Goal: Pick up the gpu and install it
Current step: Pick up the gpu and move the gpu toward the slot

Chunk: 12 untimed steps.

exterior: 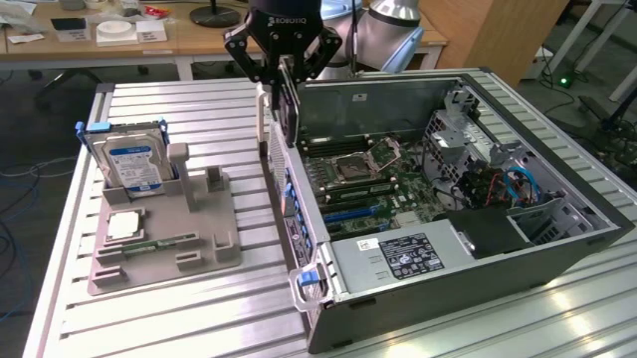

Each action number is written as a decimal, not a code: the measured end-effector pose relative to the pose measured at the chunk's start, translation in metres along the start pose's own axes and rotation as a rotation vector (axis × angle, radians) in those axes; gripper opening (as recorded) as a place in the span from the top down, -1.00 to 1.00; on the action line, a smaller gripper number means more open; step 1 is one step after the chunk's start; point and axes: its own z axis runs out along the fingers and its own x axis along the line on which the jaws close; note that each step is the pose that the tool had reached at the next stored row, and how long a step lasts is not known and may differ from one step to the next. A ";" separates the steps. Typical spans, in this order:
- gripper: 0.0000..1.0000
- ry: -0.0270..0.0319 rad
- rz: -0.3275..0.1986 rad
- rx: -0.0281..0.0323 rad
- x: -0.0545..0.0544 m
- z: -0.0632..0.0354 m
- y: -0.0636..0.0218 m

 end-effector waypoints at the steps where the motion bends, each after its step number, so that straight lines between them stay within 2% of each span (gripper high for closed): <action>1: 0.44 0.0000 0.000 -0.0001 -0.001 0.0000 0.0000; 12: 0.44 0.0000 0.000 0.0000 -0.011 0.0002 0.0001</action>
